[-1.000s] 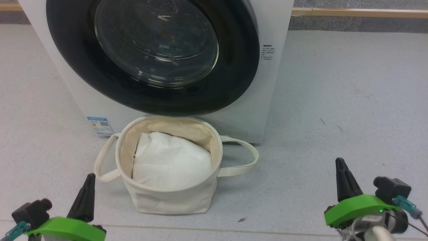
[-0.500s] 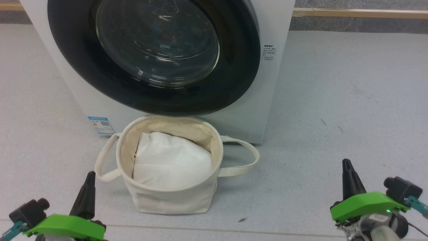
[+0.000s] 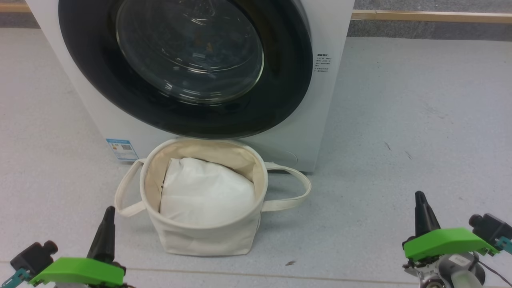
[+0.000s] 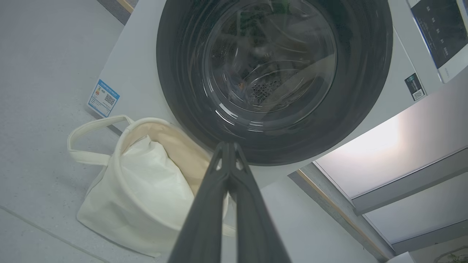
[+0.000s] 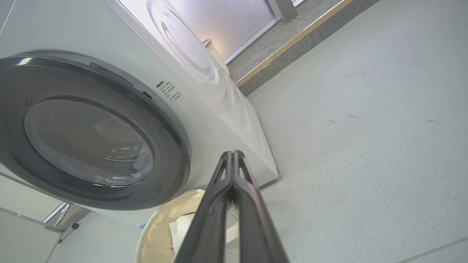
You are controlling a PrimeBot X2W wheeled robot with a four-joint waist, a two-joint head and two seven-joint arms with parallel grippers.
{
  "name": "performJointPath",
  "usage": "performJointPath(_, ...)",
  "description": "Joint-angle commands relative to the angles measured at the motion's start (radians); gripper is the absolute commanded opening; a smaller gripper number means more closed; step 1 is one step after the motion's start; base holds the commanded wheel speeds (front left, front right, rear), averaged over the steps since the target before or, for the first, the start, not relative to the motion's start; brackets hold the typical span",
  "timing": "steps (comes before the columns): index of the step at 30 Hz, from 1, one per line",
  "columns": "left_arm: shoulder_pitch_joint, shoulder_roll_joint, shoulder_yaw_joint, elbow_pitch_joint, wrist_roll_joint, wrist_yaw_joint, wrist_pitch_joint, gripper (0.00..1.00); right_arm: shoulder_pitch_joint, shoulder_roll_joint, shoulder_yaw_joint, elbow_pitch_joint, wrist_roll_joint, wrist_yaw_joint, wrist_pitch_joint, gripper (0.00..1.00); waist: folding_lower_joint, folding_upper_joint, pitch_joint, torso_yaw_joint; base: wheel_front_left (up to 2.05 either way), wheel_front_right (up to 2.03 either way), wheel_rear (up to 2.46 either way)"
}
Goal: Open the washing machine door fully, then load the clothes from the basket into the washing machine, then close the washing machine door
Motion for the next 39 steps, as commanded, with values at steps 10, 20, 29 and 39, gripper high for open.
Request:
performJointPath(10,-0.025,-0.011,0.046,-0.054,-0.090,-0.003,0.032,0.00,-0.025,0.001,-0.011,-0.045,0.127,0.000,0.031,0.00,0.0000,0.0000,0.000,0.002,0.00,0.00,0.00)
performJointPath(20,-0.018,-0.034,0.065,-0.067,-0.169,-0.004,0.061,0.00,-0.020,0.002,-0.025,-0.053,0.239,0.000,0.060,0.00,0.0000,0.0000,0.000,0.005,0.00,0.00,0.00)
performJointPath(29,-0.012,-0.054,0.082,-0.079,-0.240,-0.004,0.087,0.00,-0.015,0.004,-0.037,-0.060,0.339,0.000,0.086,0.00,0.0000,0.0000,-0.001,0.007,0.00,0.00,0.00)
performJointPath(39,-0.005,-0.076,0.101,-0.092,-0.320,-0.005,0.116,0.00,-0.010,0.006,-0.050,-0.069,0.451,0.000,0.115,0.00,0.0000,0.0000,-0.001,0.009,0.00,0.00,0.00)
